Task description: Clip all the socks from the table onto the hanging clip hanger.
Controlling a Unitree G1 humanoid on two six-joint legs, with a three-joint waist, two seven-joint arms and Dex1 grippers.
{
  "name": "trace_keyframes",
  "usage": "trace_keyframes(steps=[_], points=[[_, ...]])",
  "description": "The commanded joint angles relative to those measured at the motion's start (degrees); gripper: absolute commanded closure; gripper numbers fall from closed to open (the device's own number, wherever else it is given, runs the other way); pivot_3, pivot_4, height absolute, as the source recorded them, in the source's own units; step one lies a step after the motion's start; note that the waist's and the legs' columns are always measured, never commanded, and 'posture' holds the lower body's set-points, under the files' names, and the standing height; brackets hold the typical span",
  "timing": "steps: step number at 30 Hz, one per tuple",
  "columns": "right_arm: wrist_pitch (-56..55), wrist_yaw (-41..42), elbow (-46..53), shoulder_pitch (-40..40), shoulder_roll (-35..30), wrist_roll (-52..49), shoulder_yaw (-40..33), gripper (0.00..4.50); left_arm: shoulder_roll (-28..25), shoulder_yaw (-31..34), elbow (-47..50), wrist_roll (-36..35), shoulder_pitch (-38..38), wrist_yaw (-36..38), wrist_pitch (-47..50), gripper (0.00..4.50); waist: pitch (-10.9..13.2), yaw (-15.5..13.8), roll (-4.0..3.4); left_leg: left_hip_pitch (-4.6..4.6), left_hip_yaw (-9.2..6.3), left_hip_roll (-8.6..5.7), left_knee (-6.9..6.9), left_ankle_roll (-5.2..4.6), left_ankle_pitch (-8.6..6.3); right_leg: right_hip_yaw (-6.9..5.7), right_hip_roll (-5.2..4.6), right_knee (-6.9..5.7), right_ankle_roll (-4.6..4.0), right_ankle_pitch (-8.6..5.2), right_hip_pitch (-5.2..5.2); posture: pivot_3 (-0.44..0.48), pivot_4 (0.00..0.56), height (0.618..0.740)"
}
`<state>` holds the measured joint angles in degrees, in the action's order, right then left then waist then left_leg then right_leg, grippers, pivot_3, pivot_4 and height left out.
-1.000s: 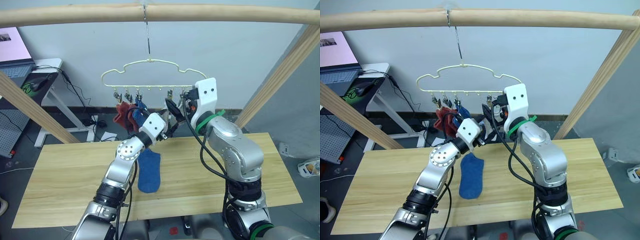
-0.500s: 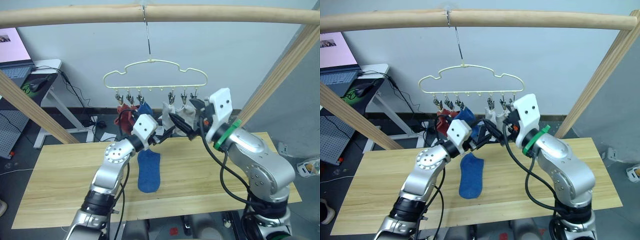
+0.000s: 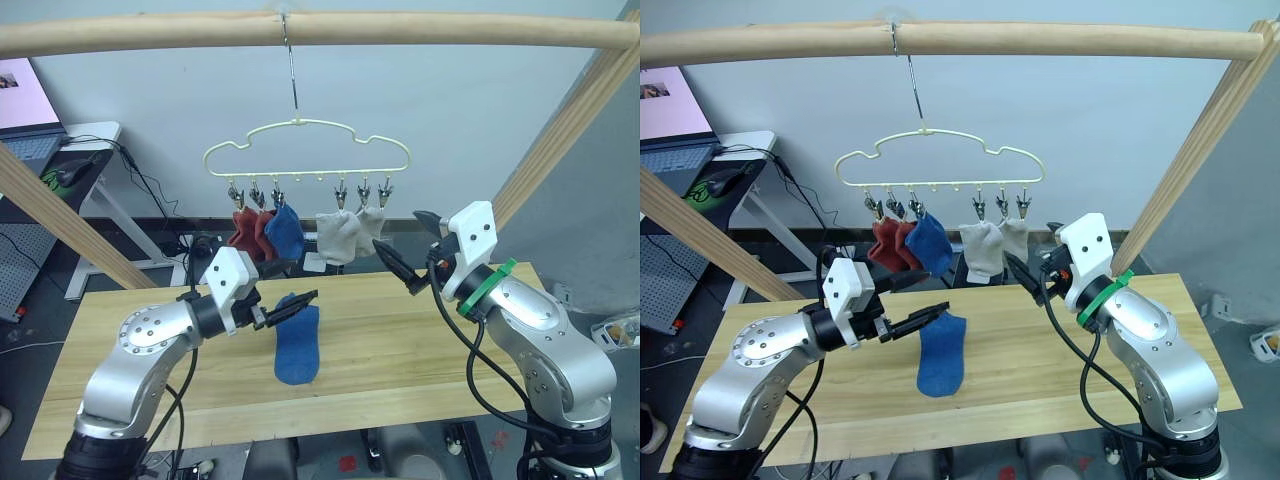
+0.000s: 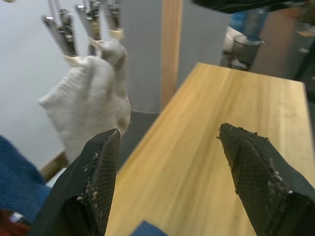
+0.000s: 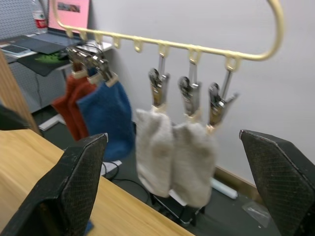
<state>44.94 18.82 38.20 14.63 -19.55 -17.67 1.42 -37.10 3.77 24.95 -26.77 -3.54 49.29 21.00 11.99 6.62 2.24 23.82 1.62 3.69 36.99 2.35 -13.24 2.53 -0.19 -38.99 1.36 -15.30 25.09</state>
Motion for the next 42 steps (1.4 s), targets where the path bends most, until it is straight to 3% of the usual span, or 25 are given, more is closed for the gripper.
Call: trace_keyframes(steps=[1,5,26,30,42], points=[[-3.7,-0.7,-1.4,-0.1,0.5,1.1,-0.4,0.17,-0.7,1.2,2.3,-0.8,-0.2,-0.2,-0.1,1.04,0.0,-0.1,0.0,0.0,0.0,0.0,0.01,0.0,0.0,0.01,0.0,0.0,0.0,0.0,0.0,-0.118,0.149,0.74],[-5.7,-2.1,-4.1,0.2,1.4,2.9,0.2,1.21,-0.7,0.7,3.0,-0.6,-0.5,-0.8,0.2,1.03,-0.2,-0.1,0.05,0.01,0.01,0.0,0.0,0.0,0.0,0.01,0.0,0.0,-0.05,0.03,0.0,-0.112,0.139,0.74],[-3.0,-8.4,-7.4,2.3,5.6,7.0,0.8,1.21,-1.2,-0.3,-0.5,0.4,-4.0,1.9,-1.5,1.03,-2.5,-0.1,0.17,-0.03,0.04,0.0,0.06,0.0,0.01,0.03,0.02,-0.06,-0.24,0.2,-0.03,-0.119,0.102,0.74],[-3.5,-8.5,-8.0,2.6,6.5,7.7,1.3,2.06,-1.0,-0.9,-0.8,0.8,-4.4,2.0,-1.9,1.03,-2.8,-0.1,0.16,-0.03,0.04,0.0,0.08,0.0,0.01,0.04,0.03,-0.07,-0.24,0.21,-0.04,-0.12,0.101,0.74],[-3.4,-9.8,-11.4,4.6,9.9,8.8,2.9,2.06,0.0,-2.0,-1.7,0.8,-5.8,1.9,-2.4,1.03,-3.5,0.0,0.13,-0.05,0.03,0.0,0.11,-0.01,0.01,0.05,0.05,-0.09,-0.24,0.23,-0.07,-0.122,0.107,0.74]])
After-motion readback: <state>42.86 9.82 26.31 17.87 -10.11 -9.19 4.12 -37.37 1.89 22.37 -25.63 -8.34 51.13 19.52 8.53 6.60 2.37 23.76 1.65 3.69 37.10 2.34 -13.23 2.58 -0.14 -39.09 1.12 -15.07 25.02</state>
